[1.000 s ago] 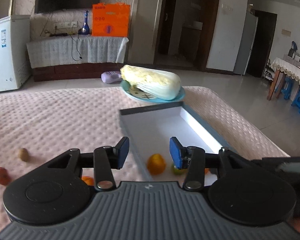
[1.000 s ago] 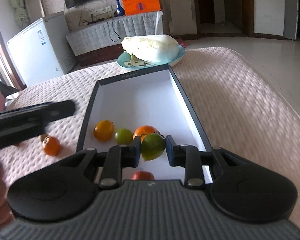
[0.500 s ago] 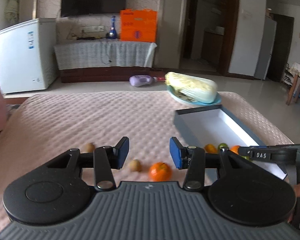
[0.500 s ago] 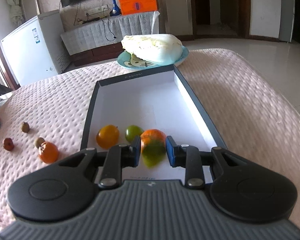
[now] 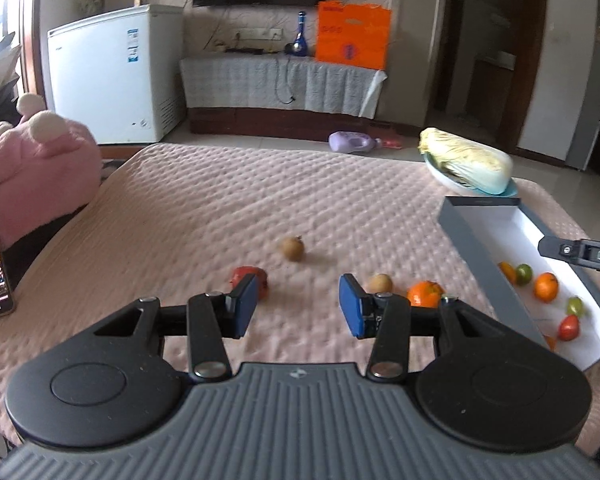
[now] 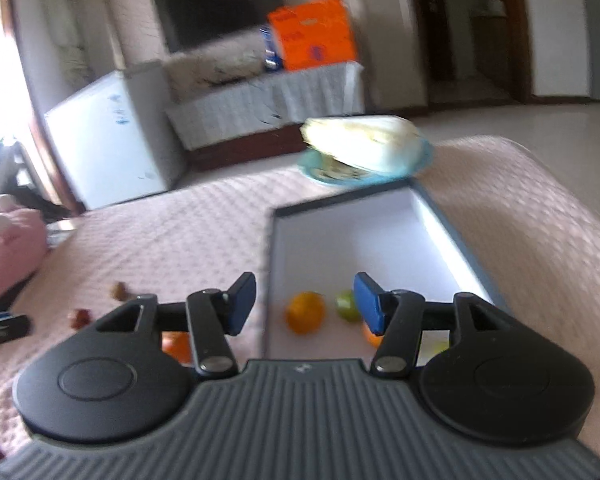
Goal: Organize fruits
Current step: 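Grasp the stemmed tangerine with the right gripper while the left gripper grasps a brown round fruit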
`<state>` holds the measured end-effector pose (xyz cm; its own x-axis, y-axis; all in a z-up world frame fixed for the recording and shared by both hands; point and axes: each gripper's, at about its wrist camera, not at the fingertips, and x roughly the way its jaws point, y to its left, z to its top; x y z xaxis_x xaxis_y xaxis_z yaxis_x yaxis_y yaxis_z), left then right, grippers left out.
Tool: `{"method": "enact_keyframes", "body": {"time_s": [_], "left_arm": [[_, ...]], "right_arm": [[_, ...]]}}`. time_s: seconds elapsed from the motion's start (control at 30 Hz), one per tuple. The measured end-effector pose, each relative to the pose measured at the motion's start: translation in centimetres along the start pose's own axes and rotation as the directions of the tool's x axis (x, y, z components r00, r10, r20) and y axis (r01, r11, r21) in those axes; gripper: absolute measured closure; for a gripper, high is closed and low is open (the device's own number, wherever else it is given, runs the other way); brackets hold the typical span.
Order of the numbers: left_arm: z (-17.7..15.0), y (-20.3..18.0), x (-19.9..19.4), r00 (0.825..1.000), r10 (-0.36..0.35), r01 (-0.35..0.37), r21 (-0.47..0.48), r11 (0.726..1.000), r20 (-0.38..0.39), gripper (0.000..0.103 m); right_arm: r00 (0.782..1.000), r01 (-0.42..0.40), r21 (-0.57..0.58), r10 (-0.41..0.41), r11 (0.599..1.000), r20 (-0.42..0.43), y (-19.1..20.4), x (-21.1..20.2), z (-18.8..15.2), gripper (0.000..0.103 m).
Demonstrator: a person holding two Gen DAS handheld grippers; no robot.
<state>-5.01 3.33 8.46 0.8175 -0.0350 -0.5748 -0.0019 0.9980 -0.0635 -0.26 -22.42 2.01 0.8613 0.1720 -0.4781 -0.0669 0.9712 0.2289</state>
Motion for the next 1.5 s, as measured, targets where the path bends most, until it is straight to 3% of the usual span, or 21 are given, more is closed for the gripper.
{"method": "enact_keyframes", "body": {"time_s": [0.1,0.2,0.47,0.87,1.33,1.5], "left_arm": [[0.1,0.5,0.5,1.0,0.016,-0.016,-0.013,1.0,-0.004,0.052],[0.2,1.0,0.7,1.0,0.017,-0.017,-0.028,0.999,-0.013,0.052],[0.1,1.6,0.7,1.0,-0.009,0.009,-0.018,1.0,-0.013,0.052],[-0.2,2.2,1.7,0.998,-0.045,0.044,-0.018,0.999,-0.042,0.052],[-0.5,-2.1,4.7,0.991,-0.116,0.12,0.06,0.991,-0.068,0.052],[-0.3,-3.7,6.4,0.987,-0.134,0.137,0.031,0.99,-0.093,0.052]], "right_arm": [[0.993,-0.112,-0.075,0.109,0.991,-0.035,2.6,0.6,-0.5,0.046],[0.985,-0.153,-0.164,0.136,0.975,-0.11,5.3,1.9,-1.4,0.048],[0.976,-0.107,-0.198,0.064,0.974,-0.209,7.8,5.4,-3.0,0.049],[0.971,-0.029,-0.199,-0.019,0.98,-0.238,9.7,8.9,-4.0,0.061],[0.959,-0.075,-0.255,-0.001,0.964,-0.284,9.4,5.9,-4.3,0.062],[0.95,-0.095,-0.257,0.011,0.962,-0.312,8.4,4.6,-4.6,0.062]]}}
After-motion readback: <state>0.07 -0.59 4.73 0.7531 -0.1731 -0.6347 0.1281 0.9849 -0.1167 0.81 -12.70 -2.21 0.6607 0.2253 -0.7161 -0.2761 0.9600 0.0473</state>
